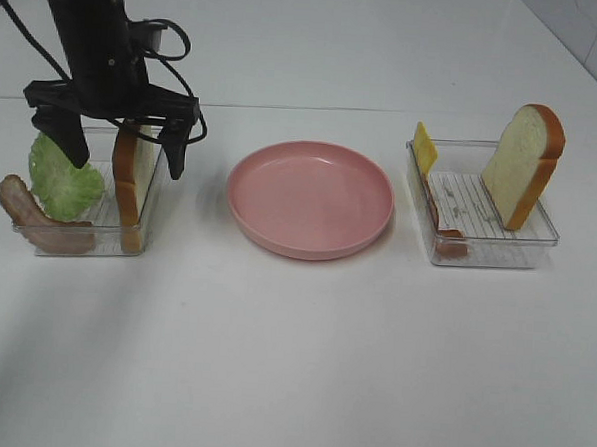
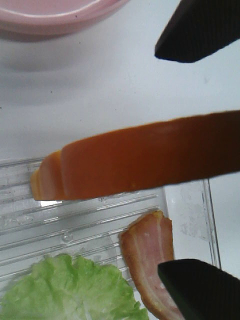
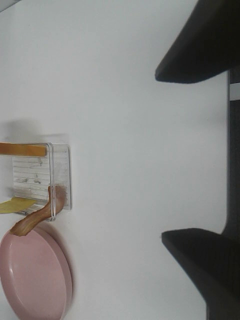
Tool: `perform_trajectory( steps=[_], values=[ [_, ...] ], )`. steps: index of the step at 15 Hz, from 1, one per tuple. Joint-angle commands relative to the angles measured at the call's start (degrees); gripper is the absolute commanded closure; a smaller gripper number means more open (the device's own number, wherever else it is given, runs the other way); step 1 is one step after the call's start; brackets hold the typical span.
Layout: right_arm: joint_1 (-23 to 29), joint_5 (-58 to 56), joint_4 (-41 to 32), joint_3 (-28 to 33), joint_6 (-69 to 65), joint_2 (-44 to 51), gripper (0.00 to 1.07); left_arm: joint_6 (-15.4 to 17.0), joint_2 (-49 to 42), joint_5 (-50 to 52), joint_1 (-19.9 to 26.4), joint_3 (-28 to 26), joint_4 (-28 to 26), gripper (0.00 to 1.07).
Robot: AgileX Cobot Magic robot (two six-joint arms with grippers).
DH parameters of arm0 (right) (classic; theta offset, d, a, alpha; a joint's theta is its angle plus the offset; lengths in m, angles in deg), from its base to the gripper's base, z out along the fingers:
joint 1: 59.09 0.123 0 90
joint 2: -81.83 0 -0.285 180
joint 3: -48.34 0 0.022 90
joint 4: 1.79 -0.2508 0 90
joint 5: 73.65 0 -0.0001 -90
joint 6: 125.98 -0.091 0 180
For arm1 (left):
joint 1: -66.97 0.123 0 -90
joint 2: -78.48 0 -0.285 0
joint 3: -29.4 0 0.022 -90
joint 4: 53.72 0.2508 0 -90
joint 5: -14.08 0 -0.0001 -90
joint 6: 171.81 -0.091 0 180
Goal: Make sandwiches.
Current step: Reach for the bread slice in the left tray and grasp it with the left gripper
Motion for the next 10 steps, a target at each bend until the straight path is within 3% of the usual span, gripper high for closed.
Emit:
perform_trajectory(
  steps=[1, 4, 6, 7, 9, 10],
  values=[
    [0.0, 0.4, 0.0, 0.23, 0.06, 1.2, 0.29, -0.46, 2.01, -4.01, -0.34, -0.11, 0.29, 0.04],
    [0.0, 0.4, 0.0, 0.23, 0.06, 1.2, 0.29, -1.43, 2.12, -3.95, -0.34, -0.11, 0.69, 0.1],
    [0.0, 0.4, 0.0, 0.23, 0.06, 1.2, 0.29, -1.43, 2.12, -4.35, -0.34, -0.11, 1.38, 0.52],
    [0.0, 0.4, 0.0, 0.23, 0.06, 1.2, 0.29, -1.43, 2.12, -4.3, -0.34, -0.11, 1.38, 0.61],
    [0.0, 0.4, 0.0, 0.23, 0.06, 1.2, 0.29, -1.2, 2.12, -4.3, -0.34, -0.11, 1.32, 1.02],
    [0.0, 0.4, 0.0, 0.23, 0.06, 1.2, 0.29, -1.2, 2.12, -4.35, -0.34, -0.11, 1.32, 1.07]
  ],
)
